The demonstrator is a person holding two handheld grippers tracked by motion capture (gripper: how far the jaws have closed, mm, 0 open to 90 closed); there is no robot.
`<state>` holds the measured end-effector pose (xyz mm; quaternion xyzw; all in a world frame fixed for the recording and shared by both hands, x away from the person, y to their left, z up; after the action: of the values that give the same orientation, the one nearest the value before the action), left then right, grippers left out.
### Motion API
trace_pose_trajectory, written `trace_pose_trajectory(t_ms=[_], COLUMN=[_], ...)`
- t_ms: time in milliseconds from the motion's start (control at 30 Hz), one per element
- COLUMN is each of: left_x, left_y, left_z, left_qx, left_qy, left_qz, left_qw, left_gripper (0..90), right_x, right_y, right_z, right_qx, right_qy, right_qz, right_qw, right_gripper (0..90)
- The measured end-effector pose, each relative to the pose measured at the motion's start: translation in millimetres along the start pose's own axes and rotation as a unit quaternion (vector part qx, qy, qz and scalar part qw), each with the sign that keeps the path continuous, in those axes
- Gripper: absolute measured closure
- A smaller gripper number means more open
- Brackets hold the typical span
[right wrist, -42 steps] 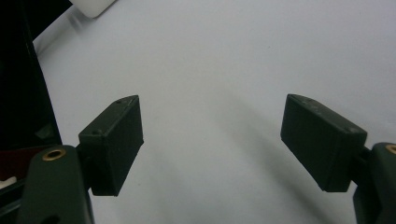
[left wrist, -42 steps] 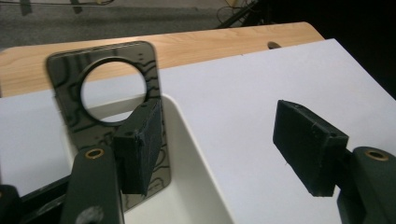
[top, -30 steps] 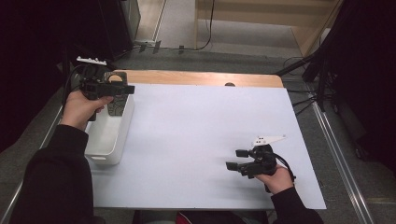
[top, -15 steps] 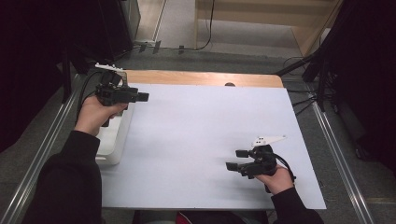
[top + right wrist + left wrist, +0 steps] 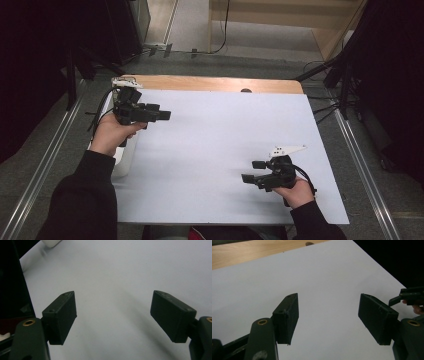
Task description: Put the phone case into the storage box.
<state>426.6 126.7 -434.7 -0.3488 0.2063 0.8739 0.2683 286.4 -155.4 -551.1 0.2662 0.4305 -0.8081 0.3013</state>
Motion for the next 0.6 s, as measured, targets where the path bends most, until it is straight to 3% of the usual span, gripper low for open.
trace_pose_trajectory(t_ms=[600], left_x=[33.2], left_y=[21.4], left_z=[-2.5], left_qx=[0.015], left_qy=[0.009], left_qz=[-0.021], left_qw=[0.9996], left_gripper=[32.7], right_x=[1.2], right_y=[-0.3], right_z=[-1.2], right_qx=[0.0], right_qy=[-0.002], right_qz=[-0.004], right_qw=[1.0], right_gripper=[19.9])
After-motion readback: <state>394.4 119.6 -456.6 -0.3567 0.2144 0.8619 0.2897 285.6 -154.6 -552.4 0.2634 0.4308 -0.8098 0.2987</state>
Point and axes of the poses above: each handheld gripper's, and its own axes: z roughly backward along the jaws, x roughly out of its underside, y roughly to its right, the point moved 10 cm from there along -z, roughly forward along the jaws, and after that the axes turned 13 degrees about -x, right-handed, at the moved point
